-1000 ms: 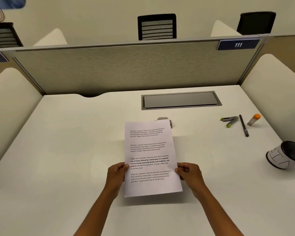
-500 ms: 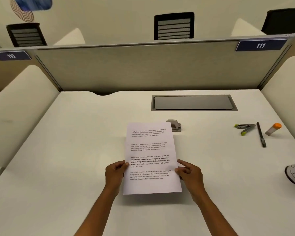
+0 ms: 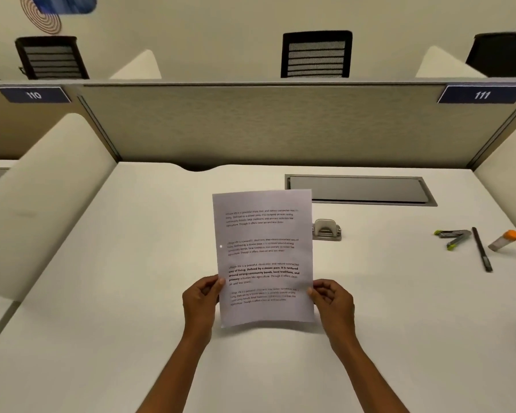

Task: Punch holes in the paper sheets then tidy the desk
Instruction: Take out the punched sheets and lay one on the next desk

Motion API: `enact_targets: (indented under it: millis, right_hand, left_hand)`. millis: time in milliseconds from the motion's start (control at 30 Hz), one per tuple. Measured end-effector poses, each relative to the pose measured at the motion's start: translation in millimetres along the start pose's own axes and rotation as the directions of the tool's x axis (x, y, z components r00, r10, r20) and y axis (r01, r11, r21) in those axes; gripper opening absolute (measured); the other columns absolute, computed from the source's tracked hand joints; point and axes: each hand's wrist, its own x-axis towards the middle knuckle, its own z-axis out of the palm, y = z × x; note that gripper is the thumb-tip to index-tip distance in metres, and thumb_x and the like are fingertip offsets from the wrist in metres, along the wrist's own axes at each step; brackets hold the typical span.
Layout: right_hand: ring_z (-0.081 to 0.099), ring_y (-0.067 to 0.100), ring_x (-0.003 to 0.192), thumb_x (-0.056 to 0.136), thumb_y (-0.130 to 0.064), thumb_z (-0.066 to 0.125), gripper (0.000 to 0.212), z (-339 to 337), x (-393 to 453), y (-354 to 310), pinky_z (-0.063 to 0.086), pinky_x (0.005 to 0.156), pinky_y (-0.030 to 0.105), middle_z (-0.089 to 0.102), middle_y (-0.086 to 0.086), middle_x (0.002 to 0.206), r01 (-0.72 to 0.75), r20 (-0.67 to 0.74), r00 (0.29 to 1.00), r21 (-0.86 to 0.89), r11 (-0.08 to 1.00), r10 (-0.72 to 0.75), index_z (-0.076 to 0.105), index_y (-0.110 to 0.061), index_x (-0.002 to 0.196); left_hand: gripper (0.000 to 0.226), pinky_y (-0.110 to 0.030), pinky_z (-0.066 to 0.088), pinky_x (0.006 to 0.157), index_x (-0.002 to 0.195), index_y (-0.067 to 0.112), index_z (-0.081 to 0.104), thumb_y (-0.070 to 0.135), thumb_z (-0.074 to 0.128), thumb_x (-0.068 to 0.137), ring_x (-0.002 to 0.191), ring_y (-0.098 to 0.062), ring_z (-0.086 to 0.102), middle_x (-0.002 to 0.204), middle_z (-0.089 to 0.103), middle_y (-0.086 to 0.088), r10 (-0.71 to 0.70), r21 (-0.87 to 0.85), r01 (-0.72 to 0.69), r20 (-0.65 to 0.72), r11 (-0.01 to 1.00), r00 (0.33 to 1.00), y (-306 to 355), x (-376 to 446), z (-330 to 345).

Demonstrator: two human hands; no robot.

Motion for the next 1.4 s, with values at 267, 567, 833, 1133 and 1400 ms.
enact_targets:
  millis: [267, 567, 833, 1133, 1400]
  right_hand:
    - [0.07, 0.01, 0.083, 0.085, -0.006, 0.071, 0.016, 63, -6, -16, 0.052, 0.069, 0.02, 0.075, -0.003, 0.085, 0.06, 0.03, 0.998, 0.053, 0.997, -0.062, 0.066, -0.021, 0.082]
    - [0.07, 0.014, 0.082, 0.083, -0.002, 0.071, 0.018, 98, -10, 2, 0.054, 0.073, 0.023, 0.073, -0.003, 0.084, 0.042, -0.017, 0.999, -0.029, 0.999, -0.043, 0.066, -0.019, 0.083]
    - [0.068, 0.007, 0.076, 0.083, -0.006, 0.071, 0.018, 108, -5, 4, 0.053, 0.064, 0.015, 0.072, -0.006, 0.08, 0.046, -0.072, 0.996, -0.111, 0.993, -0.054, 0.064, -0.022, 0.084]
    - [0.07, 0.012, 0.082, 0.082, -0.012, 0.075, 0.014, 119, 16, -18, 0.057, 0.074, 0.027, 0.074, -0.005, 0.087, -0.023, -0.009, 1.0, -0.112, 0.993, 0.022, 0.071, -0.023, 0.089]
    - [0.069, 0.025, 0.088, 0.076, -0.003, 0.077, 0.019, 149, 30, -24, 0.057, 0.077, 0.034, 0.074, 0.01, 0.093, -0.243, 0.114, 0.962, -0.051, 0.969, 0.248, 0.073, -0.008, 0.094]
  left_hand:
    - [0.019, -0.013, 0.053, 0.07, 0.091, 0.026, 0.079, 0.01, 0.072, 0.083, 0.088, -0.005, 0.071, 0.096, 0.077, 0.003, 0.142, -0.008, -0.142, -0.021, 0.99, 0.99, 29, 36, -52]
    - [0.021, -0.018, 0.053, 0.06, 0.096, 0.019, 0.076, 0.003, 0.069, 0.085, 0.057, -0.01, 0.06, 0.08, 0.076, -0.002, 0.174, 0.105, -0.168, -0.057, 0.98, 0.983, 6, 44, -73]
    - [0.016, -0.017, 0.055, 0.063, 0.099, 0.007, 0.076, 0.001, 0.068, 0.086, 0.063, -0.012, 0.068, 0.079, 0.075, 0.001, 0.219, 0.19, -0.202, -0.073, 0.961, 0.973, 1, 54, -66]
    - [0.009, -0.023, 0.049, 0.05, 0.085, 0.014, 0.076, 0.005, 0.073, 0.082, 0.054, -0.014, 0.056, 0.069, 0.073, -0.003, 0.065, 0.229, -0.074, 0.045, 0.971, 0.997, 32, 100, -85]
    - [0.003, -0.025, 0.044, 0.047, 0.08, 0.007, 0.076, 0.006, 0.077, 0.078, 0.048, -0.014, 0.05, 0.058, 0.065, -0.004, -0.147, 0.294, 0.093, 0.168, 0.951, 0.975, 54, 147, -129]
